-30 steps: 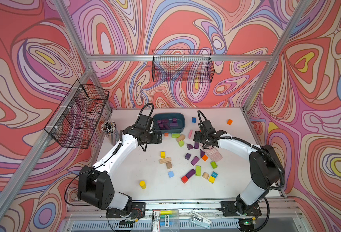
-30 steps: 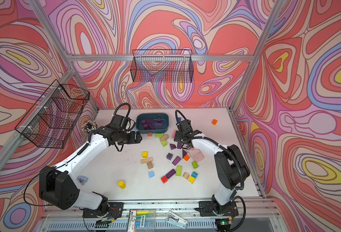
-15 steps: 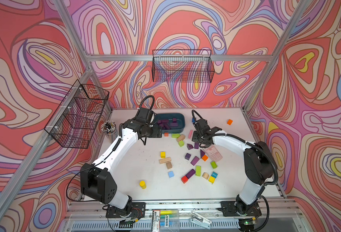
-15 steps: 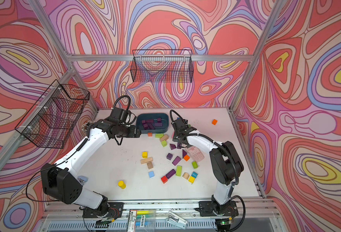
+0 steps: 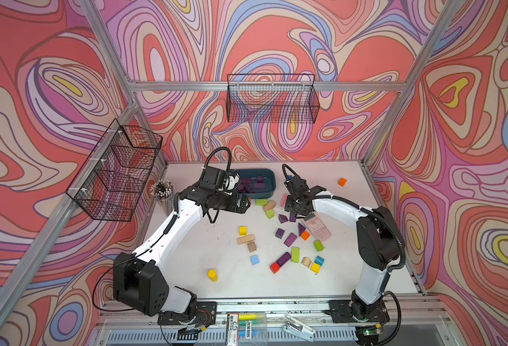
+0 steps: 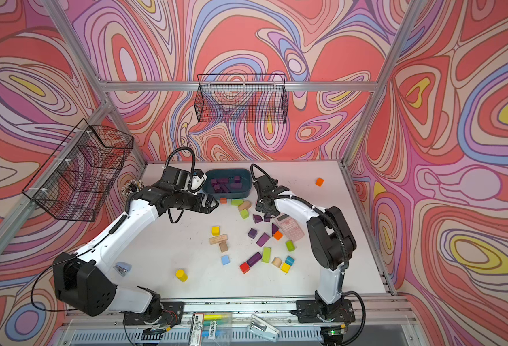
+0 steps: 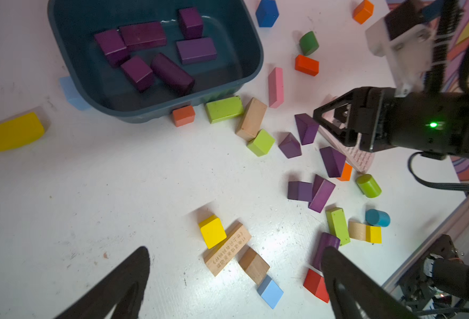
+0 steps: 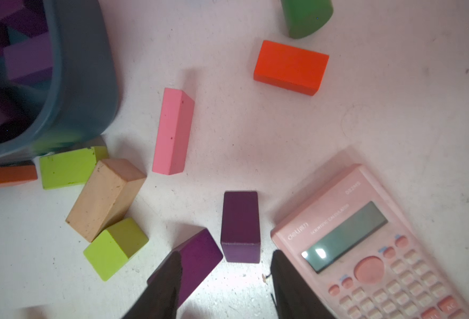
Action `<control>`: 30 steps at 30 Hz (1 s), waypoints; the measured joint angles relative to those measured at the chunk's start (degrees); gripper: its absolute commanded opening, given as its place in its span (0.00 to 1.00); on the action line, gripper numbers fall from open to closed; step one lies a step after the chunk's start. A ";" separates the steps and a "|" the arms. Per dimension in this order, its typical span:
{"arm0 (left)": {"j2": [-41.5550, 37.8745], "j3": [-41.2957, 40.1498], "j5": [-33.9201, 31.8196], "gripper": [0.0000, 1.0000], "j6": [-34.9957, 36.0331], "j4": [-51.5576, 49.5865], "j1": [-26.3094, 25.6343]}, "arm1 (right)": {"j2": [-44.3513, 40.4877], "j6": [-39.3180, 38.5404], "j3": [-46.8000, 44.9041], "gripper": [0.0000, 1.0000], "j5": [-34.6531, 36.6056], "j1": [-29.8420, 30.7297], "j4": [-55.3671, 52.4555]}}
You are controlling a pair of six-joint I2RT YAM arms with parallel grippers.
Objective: Pick purple bricks into the storage bin
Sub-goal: Pick up the building block from the center of the board.
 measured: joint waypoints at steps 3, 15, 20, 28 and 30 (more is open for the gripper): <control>-0.35 0.00 1.92 1.00 0.35 1.03 0.00 | 1.27 -0.22 1.40 0.52 -0.22 0.02 -1.09; -0.35 -0.04 3.61 1.00 0.04 2.25 0.11 | 3.04 -2.86 1.68 0.49 -0.83 0.00 -3.52; -0.35 -0.09 3.78 1.00 -0.35 3.23 0.28 | 3.04 -3.67 1.66 0.48 -0.87 0.00 -3.48; -0.35 -0.09 4.31 1.00 -0.76 3.56 1.22 | 4.46 -4.50 2.16 0.46 -1.20 0.00 -3.65; -0.35 -0.11 4.35 1.00 -0.79 3.76 1.25 | 5.38 -4.70 2.45 0.46 -1.20 0.02 -4.02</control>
